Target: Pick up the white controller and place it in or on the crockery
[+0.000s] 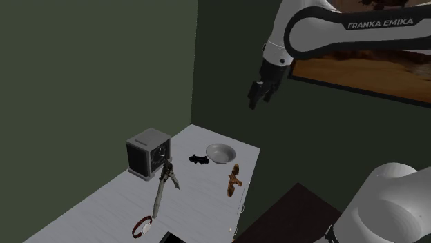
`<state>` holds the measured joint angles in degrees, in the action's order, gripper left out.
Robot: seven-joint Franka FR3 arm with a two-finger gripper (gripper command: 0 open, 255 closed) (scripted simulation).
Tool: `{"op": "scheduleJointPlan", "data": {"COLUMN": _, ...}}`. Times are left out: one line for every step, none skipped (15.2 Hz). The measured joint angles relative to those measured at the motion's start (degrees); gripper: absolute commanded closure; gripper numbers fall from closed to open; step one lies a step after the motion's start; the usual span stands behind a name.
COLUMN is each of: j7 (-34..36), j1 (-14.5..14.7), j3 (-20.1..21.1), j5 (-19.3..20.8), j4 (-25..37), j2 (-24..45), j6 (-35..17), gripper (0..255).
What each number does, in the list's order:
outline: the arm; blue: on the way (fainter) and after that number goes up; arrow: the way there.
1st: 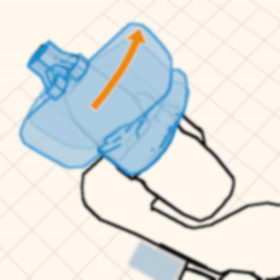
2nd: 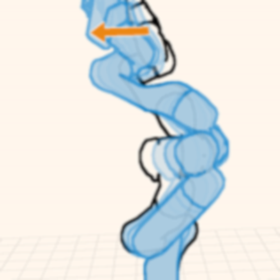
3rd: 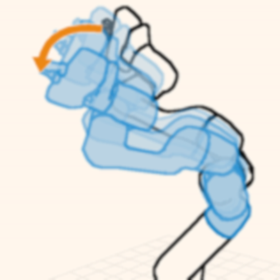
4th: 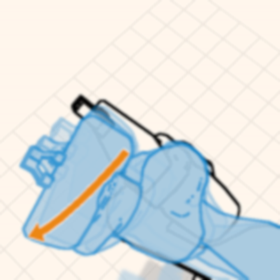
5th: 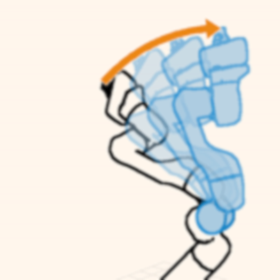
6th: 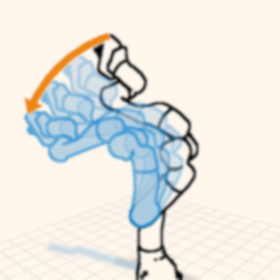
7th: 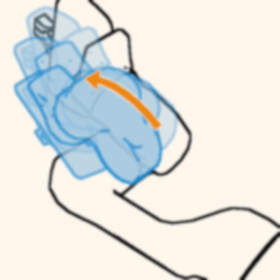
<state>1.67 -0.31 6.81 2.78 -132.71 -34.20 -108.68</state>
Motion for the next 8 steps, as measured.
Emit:
{"op": "scheduleJointPlan", "data": {"j7": 0.04, "j1": -0.09, "j3": 0.04, "j5": 0.01, "j4": 0.24, "j2": 1.79, "j6": -1.21, "gripper": 0}}
{"op": "scheduleJointPlan", "data": {"j7": 0.41, "j1": -0.06, "j3": 0.31, "j5": -0.07, "j4": 0.0, "j2": 3.37, "j6": -2.61, "gripper": 0}}
{"op": "scheduleJointPlan", "data": {"j7": 0.69, "j1": -0.07, "j3": 0.54, "j5": -0.1, "j4": 0.03, "j2": 5.23, "j6": -4.06, "gripper": 0}}
{"op": "scheduleJointPlan", "data": {"j7": 0.95, "j1": -0.07, "j3": 0.74, "j5": -0.13, "j4": 0.03, "j2": 6.9, "j6": -5.33, "gripper": 0}}
{"op": "scheduleJointPlan", "data": {"j7": 1.44, "j1": -0.03, "j3": 1.12, "j5": -0.15, "j4": 0.21, "j2": 8.87, "j6": -6.73, "gripper": 0}}
{"op": "scheduleJointPlan", "data": {"j7": 2.01, "j1": 0.02, "j3": 1.56, "j5": -0.12, "j4": 0.87, "j2": 11.1, "j6": -7.91, "gripper": 0}}
{"op": "scheduleJointPlan", "data": {"j7": 2.23, "j1": -0.05, "j3": 1.75, "j5": -0.03, "j4": 1.75, "j2": 13.29, "j6": -8.85, "gripper": 0}}
{"op": "scheduleJointPlan", "data": {"j7": 2.43, "j1": -0.07, "j3": 1.89, "j5": 0.03, "j4": 2.0, "j2": 14.97, "j6": -9.88, "gripper": 0}}
